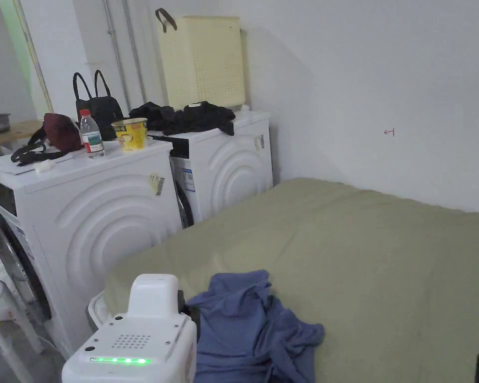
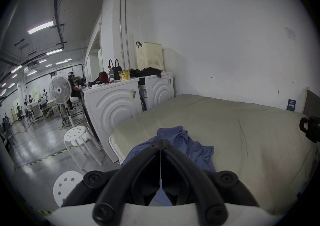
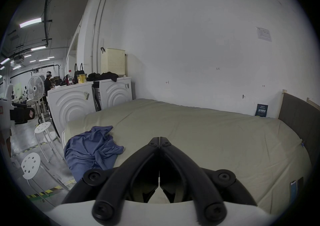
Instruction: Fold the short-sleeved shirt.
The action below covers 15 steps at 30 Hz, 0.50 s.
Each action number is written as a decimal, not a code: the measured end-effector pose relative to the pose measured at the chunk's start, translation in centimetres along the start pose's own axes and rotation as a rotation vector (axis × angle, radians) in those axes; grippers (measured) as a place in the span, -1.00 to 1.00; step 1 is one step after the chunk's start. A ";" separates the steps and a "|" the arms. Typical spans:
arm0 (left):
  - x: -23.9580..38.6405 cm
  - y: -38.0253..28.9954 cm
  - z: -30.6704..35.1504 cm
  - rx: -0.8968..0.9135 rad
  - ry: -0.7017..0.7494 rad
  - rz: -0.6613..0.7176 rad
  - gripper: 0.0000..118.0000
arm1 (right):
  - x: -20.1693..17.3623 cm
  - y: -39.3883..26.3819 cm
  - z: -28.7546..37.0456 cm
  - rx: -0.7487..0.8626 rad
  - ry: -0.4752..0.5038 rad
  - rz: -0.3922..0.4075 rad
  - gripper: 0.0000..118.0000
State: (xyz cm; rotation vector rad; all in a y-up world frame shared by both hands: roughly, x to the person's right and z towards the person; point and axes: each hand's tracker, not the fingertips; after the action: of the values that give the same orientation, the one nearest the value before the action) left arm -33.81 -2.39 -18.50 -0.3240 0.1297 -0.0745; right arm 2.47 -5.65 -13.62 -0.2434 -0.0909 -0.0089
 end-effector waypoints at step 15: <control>2.9 -5.5 -19.6 -0.419 -0.179 -0.024 -1.00 | -1.0 -3.8 -4.0 -0.152 0.025 0.030 -1.00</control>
State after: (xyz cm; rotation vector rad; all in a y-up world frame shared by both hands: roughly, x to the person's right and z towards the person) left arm -33.90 -13.94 -35.50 -0.7477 -0.0385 -0.0408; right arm 1.72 -10.33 -16.65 -0.3963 -0.0615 0.0111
